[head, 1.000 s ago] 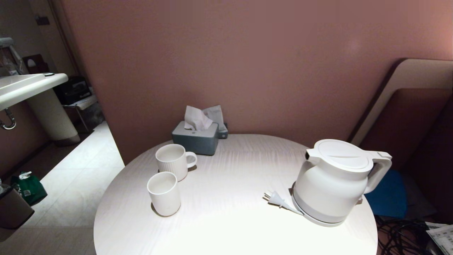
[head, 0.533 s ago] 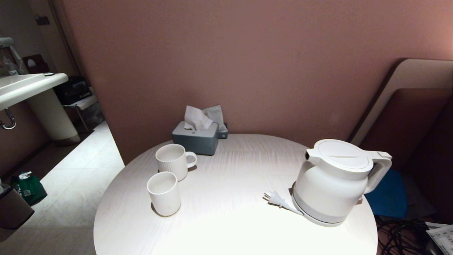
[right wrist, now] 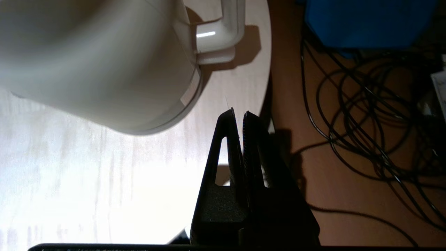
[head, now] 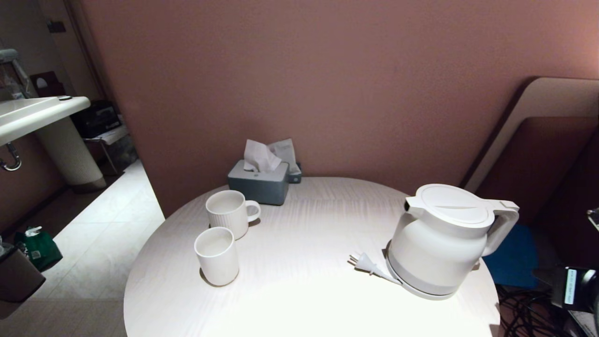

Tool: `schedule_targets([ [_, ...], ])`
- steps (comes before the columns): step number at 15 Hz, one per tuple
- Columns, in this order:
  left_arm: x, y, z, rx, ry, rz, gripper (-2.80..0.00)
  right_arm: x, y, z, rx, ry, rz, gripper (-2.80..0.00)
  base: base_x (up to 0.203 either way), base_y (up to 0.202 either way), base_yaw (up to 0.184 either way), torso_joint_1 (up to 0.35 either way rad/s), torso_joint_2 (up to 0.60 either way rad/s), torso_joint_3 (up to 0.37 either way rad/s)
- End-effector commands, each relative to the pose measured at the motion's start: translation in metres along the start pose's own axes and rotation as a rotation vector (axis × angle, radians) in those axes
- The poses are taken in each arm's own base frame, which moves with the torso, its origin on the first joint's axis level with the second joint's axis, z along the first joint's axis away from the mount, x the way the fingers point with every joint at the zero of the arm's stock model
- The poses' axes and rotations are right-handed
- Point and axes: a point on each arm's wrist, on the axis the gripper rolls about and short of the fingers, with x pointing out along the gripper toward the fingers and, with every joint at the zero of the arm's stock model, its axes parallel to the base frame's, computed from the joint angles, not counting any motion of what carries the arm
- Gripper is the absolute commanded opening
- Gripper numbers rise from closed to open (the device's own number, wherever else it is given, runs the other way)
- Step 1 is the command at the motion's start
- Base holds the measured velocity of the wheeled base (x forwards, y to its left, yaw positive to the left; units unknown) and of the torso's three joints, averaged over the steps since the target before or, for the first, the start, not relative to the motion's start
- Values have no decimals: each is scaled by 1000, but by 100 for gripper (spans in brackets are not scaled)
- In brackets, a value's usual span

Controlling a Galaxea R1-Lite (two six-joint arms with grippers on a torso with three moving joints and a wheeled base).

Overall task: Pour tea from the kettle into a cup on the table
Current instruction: Pick up the kettle

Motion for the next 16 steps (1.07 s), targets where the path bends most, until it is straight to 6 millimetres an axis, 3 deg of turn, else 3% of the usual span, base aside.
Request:
schedule_targets([
  [1,0,0,0,0,1,0,-280,27,1,-6,2,-2,13,-280,0,0,0,0,0,0],
  [5,0,0,0,0,1,0,-280,40,2,3,-35,-52,64,-280,0,0,0,0,0,0],
  [12,0,0,0,0,1,-1,-280,42,-1,3,-93,-32,4,-280,0,0,0,0,0,0],
  [13,0,0,0,0,1,0,-280,42,0,5,-93,-41,5,0,0,0,0,0,0,0],
  [16,0,0,0,0,1,0,-280,42,1,10,-92,-56,8,0,0,0,0,0,0,0],
])
